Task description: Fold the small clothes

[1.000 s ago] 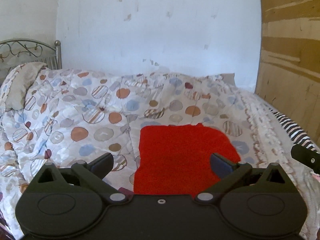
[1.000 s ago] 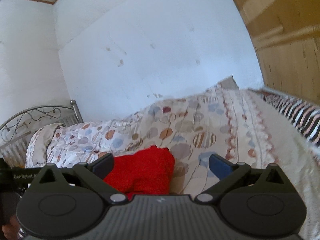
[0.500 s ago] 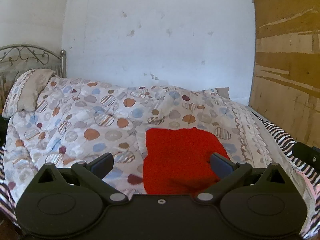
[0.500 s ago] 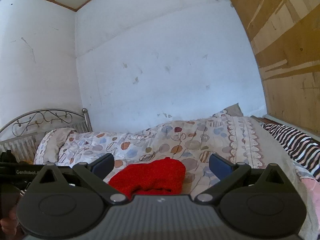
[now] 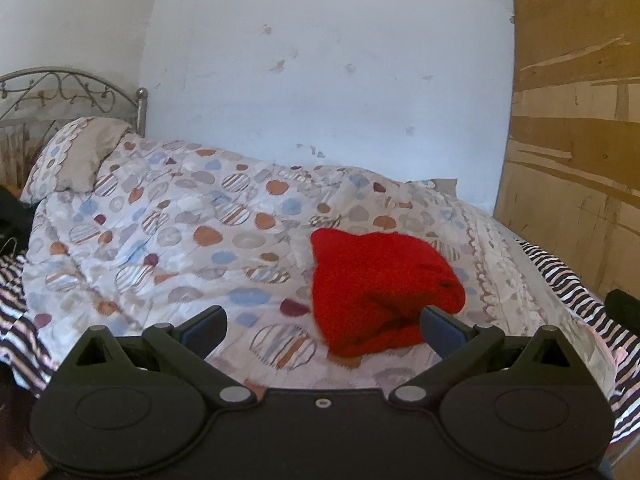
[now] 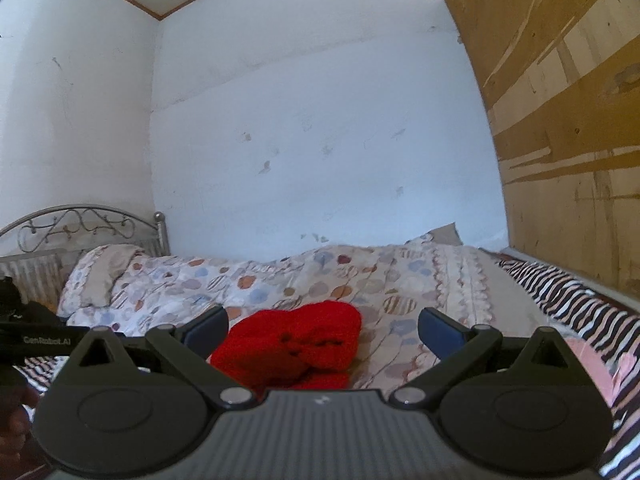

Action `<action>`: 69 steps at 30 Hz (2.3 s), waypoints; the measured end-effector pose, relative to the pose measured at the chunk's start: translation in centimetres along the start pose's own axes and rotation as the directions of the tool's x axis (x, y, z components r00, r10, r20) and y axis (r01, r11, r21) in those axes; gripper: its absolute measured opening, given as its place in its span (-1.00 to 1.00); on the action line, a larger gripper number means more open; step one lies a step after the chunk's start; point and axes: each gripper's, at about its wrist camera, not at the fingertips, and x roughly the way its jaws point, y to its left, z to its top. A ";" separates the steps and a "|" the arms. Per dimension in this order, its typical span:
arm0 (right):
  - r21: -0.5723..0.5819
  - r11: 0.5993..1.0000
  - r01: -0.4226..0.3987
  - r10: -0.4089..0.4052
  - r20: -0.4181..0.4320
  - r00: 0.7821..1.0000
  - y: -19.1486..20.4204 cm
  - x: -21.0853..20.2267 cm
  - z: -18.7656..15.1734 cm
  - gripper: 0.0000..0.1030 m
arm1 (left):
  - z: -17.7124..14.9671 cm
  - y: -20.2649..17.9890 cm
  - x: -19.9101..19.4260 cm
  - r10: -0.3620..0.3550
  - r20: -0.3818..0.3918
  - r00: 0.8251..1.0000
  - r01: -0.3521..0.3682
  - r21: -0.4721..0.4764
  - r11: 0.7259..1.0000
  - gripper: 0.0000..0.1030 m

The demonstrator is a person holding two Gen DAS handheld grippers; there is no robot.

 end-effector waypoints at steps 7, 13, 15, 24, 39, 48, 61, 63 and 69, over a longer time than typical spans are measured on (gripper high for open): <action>-0.014 1.000 0.009 -0.010 -0.016 1.000 0.8 -1.5 -1.8 1.00 | -2.5 1.5 -1.7 0.042 0.013 0.999 -0.042 -0.012 0.999 0.99; -0.043 0.999 0.030 -0.031 -0.016 0.999 0.7 -2.0 -3.1 1.00 | -3.9 1.9 -1.8 0.070 0.018 0.997 -0.070 0.011 0.997 0.99; -0.068 0.997 0.031 -0.032 -0.013 0.999 0.7 -2.0 -3.4 1.00 | -4.4 1.9 -1.9 0.084 0.026 0.996 -0.085 0.020 0.996 0.99; -0.082 0.996 0.020 -0.023 -0.042 0.999 0.5 -1.9 -3.9 1.00 | -5.2 1.6 -1.8 0.092 0.018 0.996 -0.093 0.033 0.995 0.99; -0.085 0.996 0.004 -0.008 -0.042 0.999 0.5 -1.9 -3.6 1.00 | -5.4 1.5 -1.9 0.092 0.007 0.996 -0.092 0.025 0.995 0.99; -0.080 0.997 0.005 -0.008 -0.042 0.999 0.3 -1.9 -3.6 1.00 | -5.4 1.5 -2.2 0.090 0.009 0.996 -0.090 0.042 0.995 0.99; -0.081 0.997 0.005 -0.009 -0.041 0.999 0.4 -1.9 -3.6 1.00 | -5.4 1.4 -2.2 0.090 0.009 0.996 -0.090 0.041 0.995 0.99; -0.080 0.997 0.006 -0.009 -0.042 0.999 0.4 -1.9 -3.6 1.00 | -5.4 1.4 -2.2 0.089 0.009 0.996 -0.089 0.041 0.995 0.99; -0.081 0.997 0.005 -0.008 -0.041 0.999 0.3 -1.8 -3.5 1.00 | -5.3 1.6 -2.3 0.091 0.004 0.996 -0.091 0.041 0.995 0.99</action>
